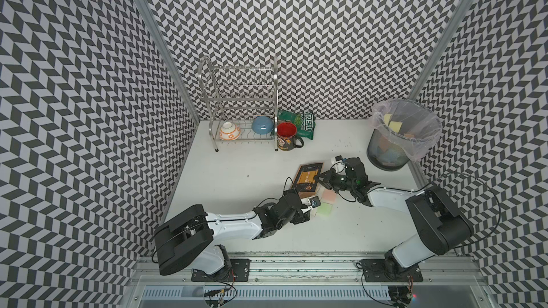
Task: Peel off the used sticky note
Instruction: Open the book at the center of the board.
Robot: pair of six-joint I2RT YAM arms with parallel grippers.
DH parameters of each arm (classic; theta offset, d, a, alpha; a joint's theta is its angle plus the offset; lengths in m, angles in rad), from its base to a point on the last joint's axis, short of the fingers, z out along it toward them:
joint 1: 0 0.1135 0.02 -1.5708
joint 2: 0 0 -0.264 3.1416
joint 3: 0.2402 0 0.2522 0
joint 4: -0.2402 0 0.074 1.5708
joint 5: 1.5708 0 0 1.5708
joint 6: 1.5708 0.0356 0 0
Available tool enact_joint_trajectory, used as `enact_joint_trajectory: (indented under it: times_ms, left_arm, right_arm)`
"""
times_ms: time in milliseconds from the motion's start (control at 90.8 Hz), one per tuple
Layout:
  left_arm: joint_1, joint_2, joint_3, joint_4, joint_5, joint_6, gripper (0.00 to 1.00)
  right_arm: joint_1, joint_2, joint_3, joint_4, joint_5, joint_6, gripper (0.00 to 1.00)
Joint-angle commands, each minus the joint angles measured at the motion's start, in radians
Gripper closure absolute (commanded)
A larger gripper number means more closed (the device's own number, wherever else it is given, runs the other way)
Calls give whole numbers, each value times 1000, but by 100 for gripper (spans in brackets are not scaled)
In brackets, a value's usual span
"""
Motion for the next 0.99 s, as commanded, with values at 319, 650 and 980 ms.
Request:
enact_joint_trajectory:
  times_ms: [319,650,980]
  left_arm:
    - [0,-79,-17,-3,12,-10,88]
    - [135,-101,19,-91,202,-82,100]
    - [328,-116,84,-196,477,-148,100]
  right_arm:
    - [-2,-1,48,-5,31,-31,85]
    - [-100,-71,103,-205,64,-168,32]
    - [-250,-146,-28,-264,1,-310,30]
